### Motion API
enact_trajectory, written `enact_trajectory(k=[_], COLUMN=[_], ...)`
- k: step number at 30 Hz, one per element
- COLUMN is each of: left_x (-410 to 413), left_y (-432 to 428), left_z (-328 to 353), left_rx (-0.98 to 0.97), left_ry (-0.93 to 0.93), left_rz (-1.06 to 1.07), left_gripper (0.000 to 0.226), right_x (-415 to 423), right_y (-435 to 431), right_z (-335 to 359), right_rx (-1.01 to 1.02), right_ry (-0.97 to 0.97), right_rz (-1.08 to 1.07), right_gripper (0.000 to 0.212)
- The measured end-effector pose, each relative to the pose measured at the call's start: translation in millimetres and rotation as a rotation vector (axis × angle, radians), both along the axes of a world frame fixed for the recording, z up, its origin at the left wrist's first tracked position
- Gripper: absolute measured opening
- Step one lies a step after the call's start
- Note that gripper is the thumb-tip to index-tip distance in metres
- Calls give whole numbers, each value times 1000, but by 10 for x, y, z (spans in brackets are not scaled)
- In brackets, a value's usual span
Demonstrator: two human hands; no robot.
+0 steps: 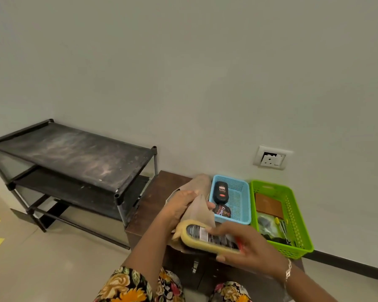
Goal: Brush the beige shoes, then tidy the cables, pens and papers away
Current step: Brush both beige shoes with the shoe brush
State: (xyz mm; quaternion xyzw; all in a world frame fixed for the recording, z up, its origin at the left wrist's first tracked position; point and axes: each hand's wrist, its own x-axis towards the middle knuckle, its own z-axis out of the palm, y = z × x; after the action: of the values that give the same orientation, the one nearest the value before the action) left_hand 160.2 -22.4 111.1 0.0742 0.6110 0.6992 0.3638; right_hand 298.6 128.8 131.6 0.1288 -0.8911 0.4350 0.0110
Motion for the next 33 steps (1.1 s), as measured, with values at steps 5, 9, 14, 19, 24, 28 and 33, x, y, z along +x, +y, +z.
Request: enact_trajectory(k=[5,9,14,19,24,28,33], left_x=[59,5,-126,16,494,837,824], left_y=[93,30,78,172,71,13,-120], left_z=[132,83,67,112,115,-128,-352], left_rx=[-124,-128,-282,-666,-553,-458,-637], left_ry=[57,121,397,590,580,775,1232], left_rz=[31,108,146,463,698,604,633], left_gripper=[29,28,34,25,30,61,42], right_x=[-432,-346,59,46,-17,-29,2], right_y=[157,-107,-625,-802,-775,-861,-923], right_z=[-54,-118,-244,-351,-385,-448,-495], right_rx=[-79,-559,-1118,-1215,-1294,-1307,-1352], right_ry=[-42,-81,-112,-12,15,-9,-20], right_rz=[-291,-488,-728,-746,-716,-761,-738], right_gripper=[37,48,34,90,96,111,109])
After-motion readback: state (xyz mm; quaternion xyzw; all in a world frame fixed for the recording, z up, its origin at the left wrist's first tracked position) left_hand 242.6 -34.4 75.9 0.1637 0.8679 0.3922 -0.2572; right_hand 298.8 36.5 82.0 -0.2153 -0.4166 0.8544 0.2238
